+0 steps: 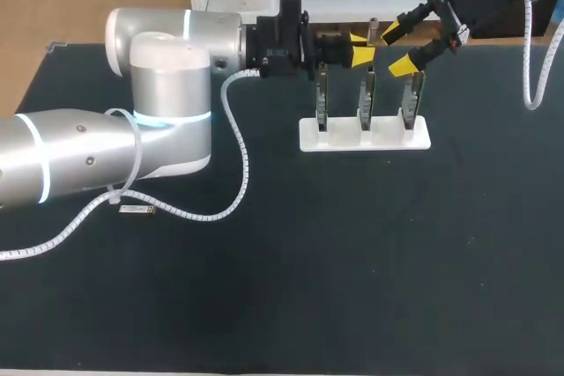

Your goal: Pick up the optical module with the left hand, and insert it into the network port with the right hand.

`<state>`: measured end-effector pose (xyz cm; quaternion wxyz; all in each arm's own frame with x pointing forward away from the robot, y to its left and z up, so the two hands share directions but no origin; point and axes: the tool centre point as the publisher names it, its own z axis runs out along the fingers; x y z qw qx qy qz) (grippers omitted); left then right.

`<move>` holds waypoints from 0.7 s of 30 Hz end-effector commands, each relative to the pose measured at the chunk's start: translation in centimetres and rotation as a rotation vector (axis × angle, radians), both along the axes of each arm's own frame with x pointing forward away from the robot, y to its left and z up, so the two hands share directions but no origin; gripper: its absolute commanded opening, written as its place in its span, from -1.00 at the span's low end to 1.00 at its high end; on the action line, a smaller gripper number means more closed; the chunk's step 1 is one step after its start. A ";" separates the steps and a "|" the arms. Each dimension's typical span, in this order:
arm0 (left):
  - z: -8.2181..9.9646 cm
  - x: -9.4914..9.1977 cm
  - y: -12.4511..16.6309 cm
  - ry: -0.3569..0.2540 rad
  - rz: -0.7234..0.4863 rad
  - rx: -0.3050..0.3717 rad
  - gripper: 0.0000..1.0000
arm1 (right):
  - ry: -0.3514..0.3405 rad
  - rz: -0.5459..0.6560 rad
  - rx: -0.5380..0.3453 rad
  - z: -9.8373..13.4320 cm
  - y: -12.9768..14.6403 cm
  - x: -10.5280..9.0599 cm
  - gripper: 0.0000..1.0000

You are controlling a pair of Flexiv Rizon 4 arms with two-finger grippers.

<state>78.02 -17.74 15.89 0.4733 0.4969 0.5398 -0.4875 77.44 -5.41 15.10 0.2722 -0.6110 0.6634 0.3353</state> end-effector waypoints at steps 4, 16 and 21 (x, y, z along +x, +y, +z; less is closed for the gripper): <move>-0.1 -0.1 -0.1 0.002 0.001 -0.001 -1.00 | -0.002 -0.003 -0.001 0.0 0.0 -0.1 1.00; -0.4 -0.1 -0.3 0.022 -0.017 -0.008 -1.00 | -0.002 -0.003 -0.001 0.0 0.0 -0.1 1.00; -0.4 -0.2 -0.5 0.024 -0.024 -0.006 -1.00 | -0.002 -0.003 -0.001 0.0 0.0 -0.1 1.00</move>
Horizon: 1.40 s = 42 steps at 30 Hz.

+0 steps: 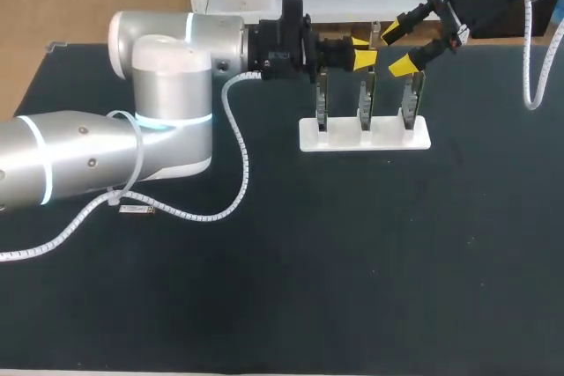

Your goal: Pick up the optical module with the left hand, and insert it into the network port with the right hand.

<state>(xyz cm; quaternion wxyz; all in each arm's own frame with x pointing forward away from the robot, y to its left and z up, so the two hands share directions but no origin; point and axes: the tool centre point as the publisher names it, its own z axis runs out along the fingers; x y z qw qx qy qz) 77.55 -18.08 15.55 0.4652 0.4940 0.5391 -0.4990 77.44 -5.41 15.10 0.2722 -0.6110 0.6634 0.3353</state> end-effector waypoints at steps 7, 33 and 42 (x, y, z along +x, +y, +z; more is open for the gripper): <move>-0.1 0.3 -0.2 0.005 -0.012 0.000 -1.00 | -0.002 -0.003 -0.001 0.0 0.0 -0.1 1.00; -0.2 0.4 -0.2 0.010 -0.003 -0.002 -1.00 | -0.020 -0.016 -0.004 0.3 0.0 0.1 1.00; -0.2 0.4 -0.2 0.010 -0.003 -0.002 -1.00 | -0.036 -0.015 0.028 2.9 0.0 0.6 1.00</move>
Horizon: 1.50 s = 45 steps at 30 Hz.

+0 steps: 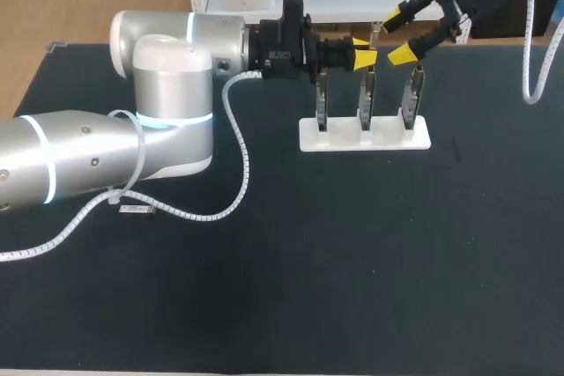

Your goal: Pick up the optical module with the left hand, and insert it into the network port with the right hand.

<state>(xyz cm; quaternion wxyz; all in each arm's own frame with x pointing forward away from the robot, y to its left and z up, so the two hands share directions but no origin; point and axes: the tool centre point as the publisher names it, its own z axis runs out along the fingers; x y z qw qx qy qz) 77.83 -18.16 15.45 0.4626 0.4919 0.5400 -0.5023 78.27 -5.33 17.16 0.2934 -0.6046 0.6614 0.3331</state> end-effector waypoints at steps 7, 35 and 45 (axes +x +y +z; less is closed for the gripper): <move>-0.1 0.1 -0.1 0.001 0.000 0.000 -1.00 | -0.012 0.046 0.032 2.4 0.4 -0.8 1.00; -0.1 0.1 -0.1 0.001 0.000 0.000 -1.00 | -0.010 0.065 0.049 2.5 2.5 -0.6 1.00; -0.1 0.1 -0.1 0.001 0.000 0.000 -1.00 | -0.009 0.059 0.047 2.4 2.9 -0.4 1.00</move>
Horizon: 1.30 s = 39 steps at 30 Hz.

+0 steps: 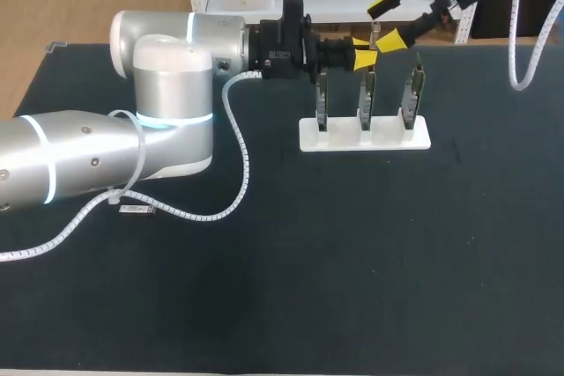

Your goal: Pick up the optical module with the left hand, and insert it into the network port with the right hand.

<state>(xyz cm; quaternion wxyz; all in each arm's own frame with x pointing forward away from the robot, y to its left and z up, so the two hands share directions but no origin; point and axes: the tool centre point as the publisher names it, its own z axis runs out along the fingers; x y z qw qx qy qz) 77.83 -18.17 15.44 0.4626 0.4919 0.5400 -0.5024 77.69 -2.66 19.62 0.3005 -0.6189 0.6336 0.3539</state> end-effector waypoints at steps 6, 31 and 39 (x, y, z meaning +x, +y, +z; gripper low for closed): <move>-0.1 0.1 -0.1 0.001 0.000 0.000 -1.00 | 0.003 -0.007 0.002 -0.1 0.3 0.3 1.00; -0.1 0.1 -0.1 0.001 0.000 0.000 -1.00 | 0.003 -0.025 -0.008 -0.4 0.3 0.4 -1.00; -0.1 0.1 -0.1 0.001 0.000 0.000 -1.00 | 0.003 -0.027 -0.009 -0.5 0.3 0.3 -1.00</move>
